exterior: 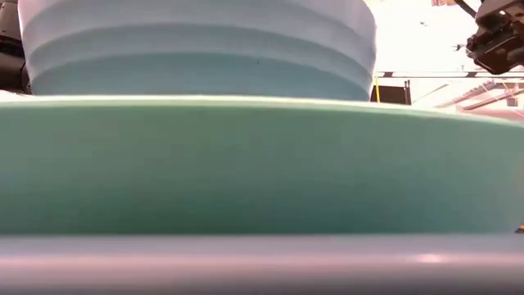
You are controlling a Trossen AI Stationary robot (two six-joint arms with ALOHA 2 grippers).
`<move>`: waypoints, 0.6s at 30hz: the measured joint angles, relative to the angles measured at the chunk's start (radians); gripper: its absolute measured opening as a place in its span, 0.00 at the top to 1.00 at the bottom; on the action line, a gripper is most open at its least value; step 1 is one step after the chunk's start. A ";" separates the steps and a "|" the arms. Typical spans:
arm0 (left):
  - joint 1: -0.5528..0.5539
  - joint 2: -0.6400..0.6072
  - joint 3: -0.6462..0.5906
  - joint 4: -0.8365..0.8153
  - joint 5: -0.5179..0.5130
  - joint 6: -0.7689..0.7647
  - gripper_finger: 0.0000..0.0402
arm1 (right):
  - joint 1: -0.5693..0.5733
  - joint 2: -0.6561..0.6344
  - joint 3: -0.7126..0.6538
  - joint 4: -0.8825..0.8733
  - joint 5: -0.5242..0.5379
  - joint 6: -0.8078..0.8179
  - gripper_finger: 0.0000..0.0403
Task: Set up tray
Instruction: Put the orange spoon on the yellow napkin
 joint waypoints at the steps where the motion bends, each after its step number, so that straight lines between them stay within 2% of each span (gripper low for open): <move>1: 0.000 0.000 0.000 0.000 0.000 0.000 0.77 | 0.012 0.021 0.000 0.030 0.001 0.014 1.00; 8: 0.000 0.000 0.000 0.000 0.000 0.000 0.77 | 0.056 0.206 -0.001 0.253 0.005 0.071 1.00; 18: 0.000 0.000 0.000 0.000 0.000 0.000 0.77 | 0.060 0.367 -0.001 0.490 0.161 0.051 1.00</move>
